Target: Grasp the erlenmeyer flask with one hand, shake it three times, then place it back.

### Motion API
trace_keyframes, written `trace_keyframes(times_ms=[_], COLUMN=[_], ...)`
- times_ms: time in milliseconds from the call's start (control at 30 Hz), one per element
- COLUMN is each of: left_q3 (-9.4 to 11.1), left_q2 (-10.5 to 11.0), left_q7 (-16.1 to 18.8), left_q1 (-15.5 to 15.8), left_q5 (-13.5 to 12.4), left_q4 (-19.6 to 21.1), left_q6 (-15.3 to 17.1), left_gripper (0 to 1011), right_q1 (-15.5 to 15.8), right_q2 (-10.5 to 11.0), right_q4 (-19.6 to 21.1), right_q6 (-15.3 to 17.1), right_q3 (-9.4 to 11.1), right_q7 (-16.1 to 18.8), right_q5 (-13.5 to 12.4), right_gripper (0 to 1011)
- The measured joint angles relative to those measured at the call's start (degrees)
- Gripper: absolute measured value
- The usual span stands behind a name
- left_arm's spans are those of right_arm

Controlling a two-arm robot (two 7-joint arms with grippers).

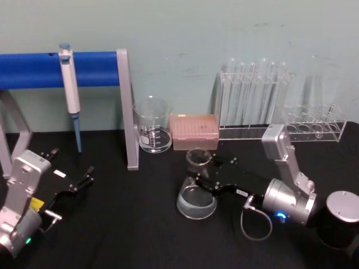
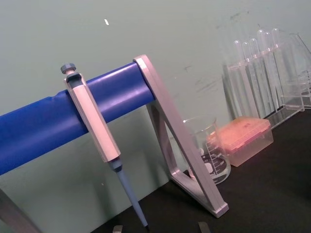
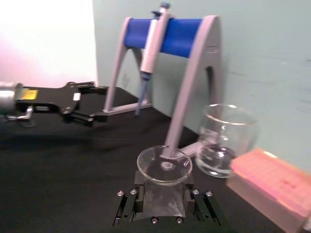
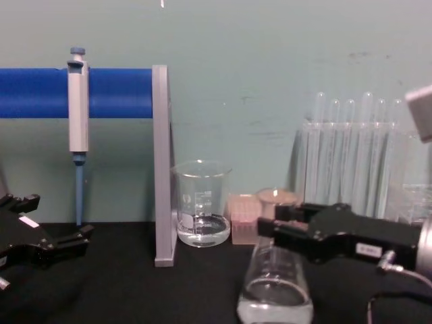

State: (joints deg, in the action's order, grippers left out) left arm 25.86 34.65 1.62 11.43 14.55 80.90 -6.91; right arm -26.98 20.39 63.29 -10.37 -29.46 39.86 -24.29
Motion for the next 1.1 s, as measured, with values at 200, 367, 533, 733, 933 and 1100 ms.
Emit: trace_keyframes(times_ms=[200, 367, 533, 733, 933, 1100], left_q3=[0.0, 0.0, 0.0, 0.0, 0.0, 0.0], left_q2=[0.0, 0.0, 0.0, 0.0, 0.0, 0.0], left_q7=[0.0, 0.0, 0.0, 0.0, 0.0, 0.0], left_q1=[0.0, 0.0, 0.0, 0.0, 0.0, 0.0], left_q5=[0.0, 0.0, 0.0, 0.0, 0.0, 0.0], left_q4=[0.0, 0.0, 0.0, 0.0, 0.0, 0.0], left_q6=[0.0, 0.0, 0.0, 0.0, 0.0, 0.0], left_gripper=[1001, 1001, 1001, 1001, 1001, 1001], right_q1=[0.6, 1.2, 2.0, 3.0, 3.9, 4.4], right_q2=[0.5, 0.6, 1.0, 1.4, 1.8, 2.1], right_q4=[1.9, 3.7, 6.3, 9.1, 11.1, 12.1], right_q6=[0.3, 0.3, 0.4, 1.0, 1.5, 1.7], right_q3=[0.9, 1.3, 2.1, 3.2, 4.0, 4.4], right_q7=[-1.1, -1.2, -1.7, -2.6, -3.4, -4.0], right_q5=[0.1, -0.1, -0.9, -2.1, -3.1, -3.5], right_gripper=[450, 450, 450, 450, 450, 450])
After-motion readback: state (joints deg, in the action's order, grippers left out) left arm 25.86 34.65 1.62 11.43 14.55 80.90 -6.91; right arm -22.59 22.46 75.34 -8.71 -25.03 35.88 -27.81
